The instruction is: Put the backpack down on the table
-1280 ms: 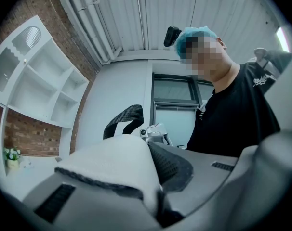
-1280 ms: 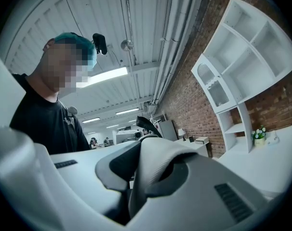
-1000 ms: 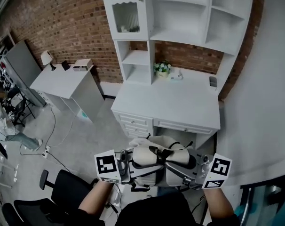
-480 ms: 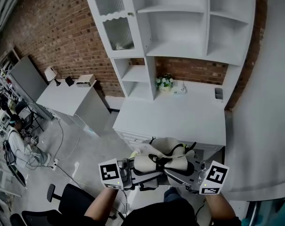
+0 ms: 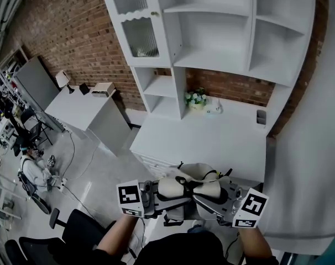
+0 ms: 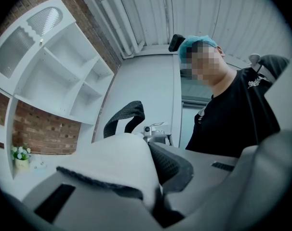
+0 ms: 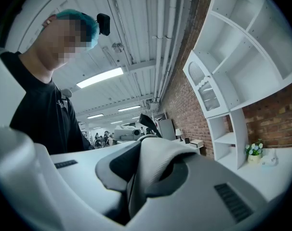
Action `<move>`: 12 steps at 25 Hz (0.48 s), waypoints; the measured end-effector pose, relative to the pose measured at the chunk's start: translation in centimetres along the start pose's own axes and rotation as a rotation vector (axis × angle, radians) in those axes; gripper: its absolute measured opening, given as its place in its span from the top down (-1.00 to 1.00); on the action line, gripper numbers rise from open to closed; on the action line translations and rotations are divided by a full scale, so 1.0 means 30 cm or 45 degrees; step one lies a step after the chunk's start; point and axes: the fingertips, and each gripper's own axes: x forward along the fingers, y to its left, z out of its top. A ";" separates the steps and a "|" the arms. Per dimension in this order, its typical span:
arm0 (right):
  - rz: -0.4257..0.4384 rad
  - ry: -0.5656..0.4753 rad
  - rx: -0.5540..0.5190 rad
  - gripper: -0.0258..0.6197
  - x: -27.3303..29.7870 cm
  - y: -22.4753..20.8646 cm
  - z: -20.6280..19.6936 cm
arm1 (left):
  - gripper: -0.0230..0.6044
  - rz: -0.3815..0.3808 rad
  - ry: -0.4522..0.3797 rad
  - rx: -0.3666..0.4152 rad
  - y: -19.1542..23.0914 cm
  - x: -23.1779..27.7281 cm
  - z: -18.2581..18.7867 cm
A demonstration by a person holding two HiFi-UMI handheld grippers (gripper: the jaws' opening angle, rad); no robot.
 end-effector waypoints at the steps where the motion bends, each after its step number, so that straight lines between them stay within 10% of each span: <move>1: -0.005 -0.005 0.002 0.77 -0.007 -0.012 0.001 | 0.79 -0.004 0.000 -0.003 0.010 0.009 0.000; 12: 0.055 0.012 -0.001 0.77 -0.013 -0.127 -0.033 | 0.78 0.018 0.020 0.001 0.122 0.035 -0.041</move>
